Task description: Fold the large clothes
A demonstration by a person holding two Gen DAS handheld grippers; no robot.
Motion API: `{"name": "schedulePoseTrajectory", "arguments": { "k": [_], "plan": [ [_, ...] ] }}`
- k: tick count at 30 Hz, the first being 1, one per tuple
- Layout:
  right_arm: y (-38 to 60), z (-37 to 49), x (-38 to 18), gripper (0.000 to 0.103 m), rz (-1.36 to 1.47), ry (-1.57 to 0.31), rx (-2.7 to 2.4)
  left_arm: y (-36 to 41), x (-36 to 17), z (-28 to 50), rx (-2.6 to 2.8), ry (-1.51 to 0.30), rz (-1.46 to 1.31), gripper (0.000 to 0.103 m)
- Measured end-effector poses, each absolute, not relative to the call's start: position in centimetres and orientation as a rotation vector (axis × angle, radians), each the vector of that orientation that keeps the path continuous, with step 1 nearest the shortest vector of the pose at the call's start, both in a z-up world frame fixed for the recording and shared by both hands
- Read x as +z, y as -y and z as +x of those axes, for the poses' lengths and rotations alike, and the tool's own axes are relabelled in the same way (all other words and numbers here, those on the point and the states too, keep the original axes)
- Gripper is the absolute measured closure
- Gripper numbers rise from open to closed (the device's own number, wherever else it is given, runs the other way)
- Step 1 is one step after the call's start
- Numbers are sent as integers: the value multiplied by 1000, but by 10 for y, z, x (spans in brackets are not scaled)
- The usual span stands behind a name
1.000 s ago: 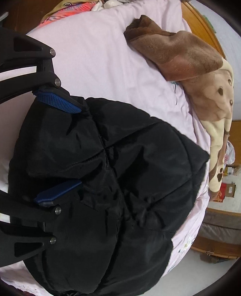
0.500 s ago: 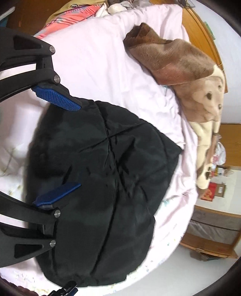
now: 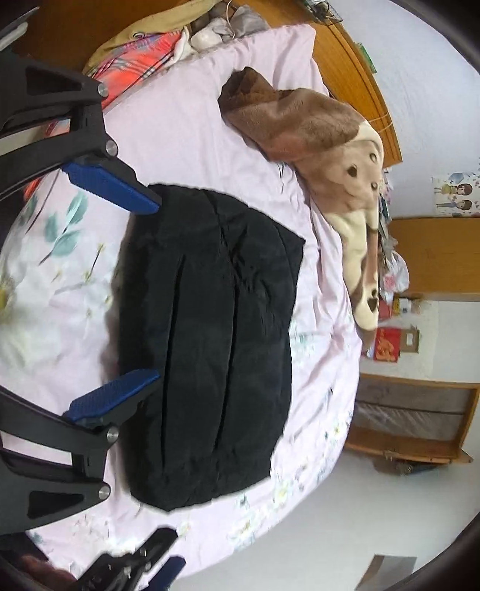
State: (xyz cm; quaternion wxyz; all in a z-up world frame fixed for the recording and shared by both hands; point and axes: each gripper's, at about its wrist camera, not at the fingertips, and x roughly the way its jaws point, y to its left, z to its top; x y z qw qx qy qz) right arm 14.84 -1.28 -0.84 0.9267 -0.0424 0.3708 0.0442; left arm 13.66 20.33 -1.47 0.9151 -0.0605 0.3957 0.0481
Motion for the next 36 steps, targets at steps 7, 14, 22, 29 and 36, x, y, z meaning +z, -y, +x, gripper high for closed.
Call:
{"name": "schedulePoseTrajectory", "arguments": {
  "k": [7,14,22,29,36],
  "plan": [
    [15,122,6,26,-105,-702,53,-183,-2,113,111,-795,-136,15],
    [15,111,9,26,-92,-686,73,-171,3,100,101,-770,-144,15],
    [11,109,3,26,-95,-702,79,-167,3,94,97,-747,-147,15],
    [8,107,3,26,-100,-698,88,-163,10,90,109,-727,-112,15],
    [7,104,3,26,-104,-693,96,-162,8,91,122,-740,-98,15]
  ]
}}
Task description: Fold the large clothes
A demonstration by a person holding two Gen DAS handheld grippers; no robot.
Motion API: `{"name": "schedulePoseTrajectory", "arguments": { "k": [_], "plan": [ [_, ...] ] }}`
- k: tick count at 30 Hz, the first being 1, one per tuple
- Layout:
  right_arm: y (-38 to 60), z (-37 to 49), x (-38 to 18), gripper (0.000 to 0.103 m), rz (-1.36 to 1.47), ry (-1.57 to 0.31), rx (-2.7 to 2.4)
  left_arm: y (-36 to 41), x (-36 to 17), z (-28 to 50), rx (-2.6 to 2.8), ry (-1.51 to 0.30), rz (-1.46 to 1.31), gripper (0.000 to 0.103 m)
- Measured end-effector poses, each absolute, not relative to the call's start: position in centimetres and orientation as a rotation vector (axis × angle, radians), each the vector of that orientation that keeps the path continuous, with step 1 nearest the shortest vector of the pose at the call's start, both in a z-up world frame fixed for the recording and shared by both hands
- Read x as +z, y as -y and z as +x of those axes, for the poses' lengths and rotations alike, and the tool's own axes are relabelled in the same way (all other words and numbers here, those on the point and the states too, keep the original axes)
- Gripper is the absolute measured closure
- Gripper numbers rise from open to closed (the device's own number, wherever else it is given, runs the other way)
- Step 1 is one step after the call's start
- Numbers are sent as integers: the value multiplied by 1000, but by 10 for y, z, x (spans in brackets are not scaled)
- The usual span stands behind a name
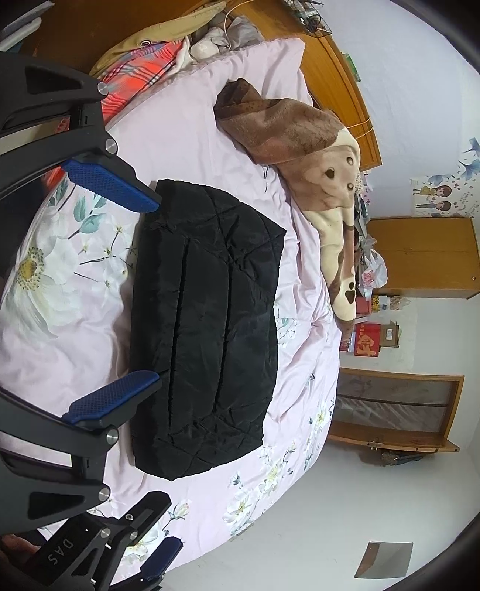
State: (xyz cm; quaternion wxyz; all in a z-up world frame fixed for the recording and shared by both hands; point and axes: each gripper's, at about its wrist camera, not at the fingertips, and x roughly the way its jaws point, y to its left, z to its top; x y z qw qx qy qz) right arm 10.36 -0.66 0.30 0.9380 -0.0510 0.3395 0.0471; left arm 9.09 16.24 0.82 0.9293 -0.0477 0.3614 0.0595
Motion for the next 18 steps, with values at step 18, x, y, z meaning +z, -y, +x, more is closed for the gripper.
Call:
{"name": "schedulePoseTrajectory", "arguments": {
  "k": [18],
  "plan": [
    [7,100,3,26,-115,-696,106,-162,3,89,130,-744,-94,15]
  ]
}}
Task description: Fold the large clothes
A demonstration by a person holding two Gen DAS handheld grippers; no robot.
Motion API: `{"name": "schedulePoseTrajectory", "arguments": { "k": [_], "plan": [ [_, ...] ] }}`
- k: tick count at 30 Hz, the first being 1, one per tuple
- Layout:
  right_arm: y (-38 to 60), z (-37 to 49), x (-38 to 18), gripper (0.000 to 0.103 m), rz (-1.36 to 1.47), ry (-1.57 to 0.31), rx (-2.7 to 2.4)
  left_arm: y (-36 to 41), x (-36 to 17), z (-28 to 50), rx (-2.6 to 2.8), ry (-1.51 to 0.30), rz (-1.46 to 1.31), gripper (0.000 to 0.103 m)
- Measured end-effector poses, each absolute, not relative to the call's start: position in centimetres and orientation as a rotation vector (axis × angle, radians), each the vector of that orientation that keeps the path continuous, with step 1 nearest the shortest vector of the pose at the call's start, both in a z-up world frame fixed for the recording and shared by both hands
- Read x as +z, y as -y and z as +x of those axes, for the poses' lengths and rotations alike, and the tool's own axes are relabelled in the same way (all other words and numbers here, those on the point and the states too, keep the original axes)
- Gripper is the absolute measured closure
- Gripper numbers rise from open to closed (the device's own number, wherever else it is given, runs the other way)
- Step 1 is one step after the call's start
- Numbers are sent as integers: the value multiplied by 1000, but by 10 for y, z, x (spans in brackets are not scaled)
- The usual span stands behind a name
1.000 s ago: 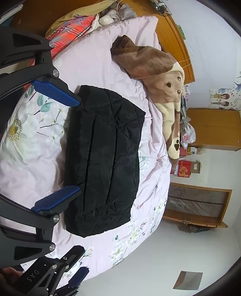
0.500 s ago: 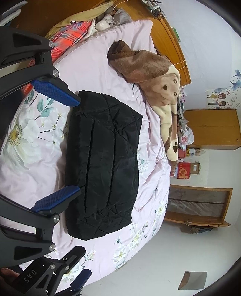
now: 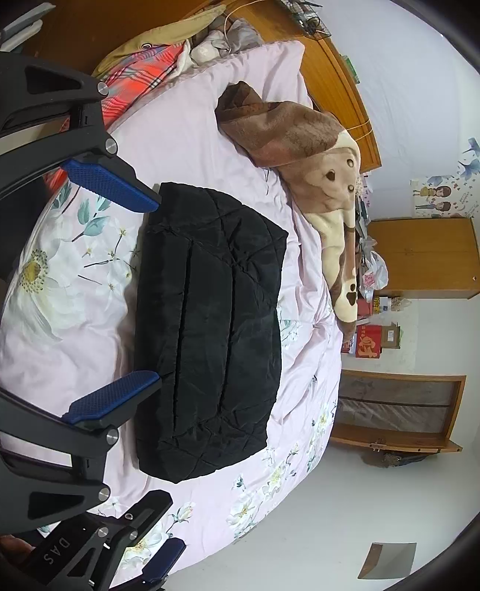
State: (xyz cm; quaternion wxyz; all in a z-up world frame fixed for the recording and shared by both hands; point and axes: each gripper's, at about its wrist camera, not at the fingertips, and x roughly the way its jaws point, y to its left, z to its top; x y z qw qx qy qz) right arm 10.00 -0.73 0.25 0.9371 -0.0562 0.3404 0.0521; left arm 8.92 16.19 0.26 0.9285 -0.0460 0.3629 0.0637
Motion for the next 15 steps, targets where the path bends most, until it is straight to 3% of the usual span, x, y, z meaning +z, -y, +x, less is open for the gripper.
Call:
{"name": "schedulePoseTrajectory", "arguments": {
  "k": [15],
  "plan": [
    [7,101,-1,26,-112,-707,107,-166,-3,90,127,-764,-110,15]
  ]
}}
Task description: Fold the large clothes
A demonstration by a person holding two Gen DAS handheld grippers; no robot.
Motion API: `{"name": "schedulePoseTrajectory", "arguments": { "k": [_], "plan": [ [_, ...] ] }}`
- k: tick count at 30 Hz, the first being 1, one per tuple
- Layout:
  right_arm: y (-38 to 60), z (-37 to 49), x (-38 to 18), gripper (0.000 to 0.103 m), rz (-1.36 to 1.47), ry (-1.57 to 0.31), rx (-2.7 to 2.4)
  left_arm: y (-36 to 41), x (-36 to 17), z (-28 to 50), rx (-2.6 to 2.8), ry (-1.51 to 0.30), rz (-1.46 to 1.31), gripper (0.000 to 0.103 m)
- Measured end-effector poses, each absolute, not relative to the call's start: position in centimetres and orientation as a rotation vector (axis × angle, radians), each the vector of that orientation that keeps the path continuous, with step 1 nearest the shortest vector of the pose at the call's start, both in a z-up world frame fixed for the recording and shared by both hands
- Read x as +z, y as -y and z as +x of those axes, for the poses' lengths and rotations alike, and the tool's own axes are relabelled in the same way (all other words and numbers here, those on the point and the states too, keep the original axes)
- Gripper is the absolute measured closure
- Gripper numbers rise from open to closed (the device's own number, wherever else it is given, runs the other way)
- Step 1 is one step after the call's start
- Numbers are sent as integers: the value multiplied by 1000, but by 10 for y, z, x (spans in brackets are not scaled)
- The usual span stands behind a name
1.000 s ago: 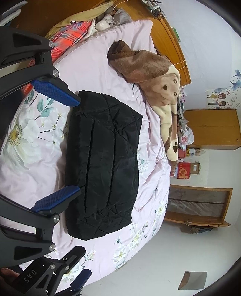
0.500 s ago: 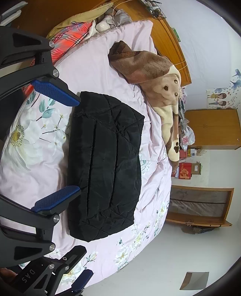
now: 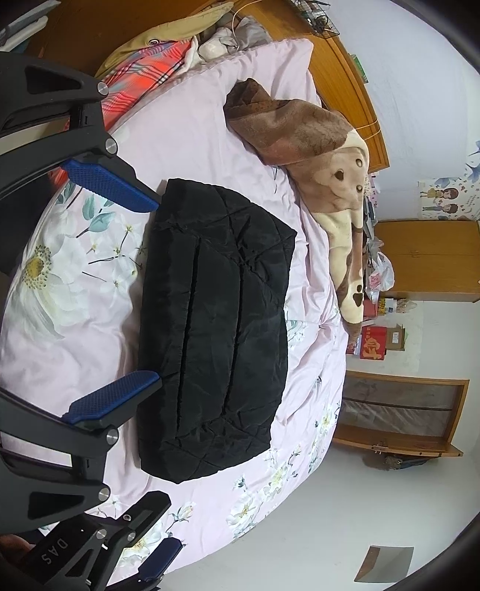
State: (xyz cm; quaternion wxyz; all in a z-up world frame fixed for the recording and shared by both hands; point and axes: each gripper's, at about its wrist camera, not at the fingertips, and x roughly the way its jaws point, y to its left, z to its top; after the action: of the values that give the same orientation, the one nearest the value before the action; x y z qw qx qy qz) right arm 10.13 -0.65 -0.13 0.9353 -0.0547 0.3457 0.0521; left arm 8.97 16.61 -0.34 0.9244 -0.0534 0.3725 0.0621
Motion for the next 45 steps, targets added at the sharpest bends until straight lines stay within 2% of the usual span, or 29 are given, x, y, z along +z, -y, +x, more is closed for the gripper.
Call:
{"name": "schedulePoseTrajectory", "arguments": {
  "k": [45],
  "plan": [
    [8,103,-3,26,-107,-714,105,-172,-8,95,122,-782,-96,15]
  ]
}}
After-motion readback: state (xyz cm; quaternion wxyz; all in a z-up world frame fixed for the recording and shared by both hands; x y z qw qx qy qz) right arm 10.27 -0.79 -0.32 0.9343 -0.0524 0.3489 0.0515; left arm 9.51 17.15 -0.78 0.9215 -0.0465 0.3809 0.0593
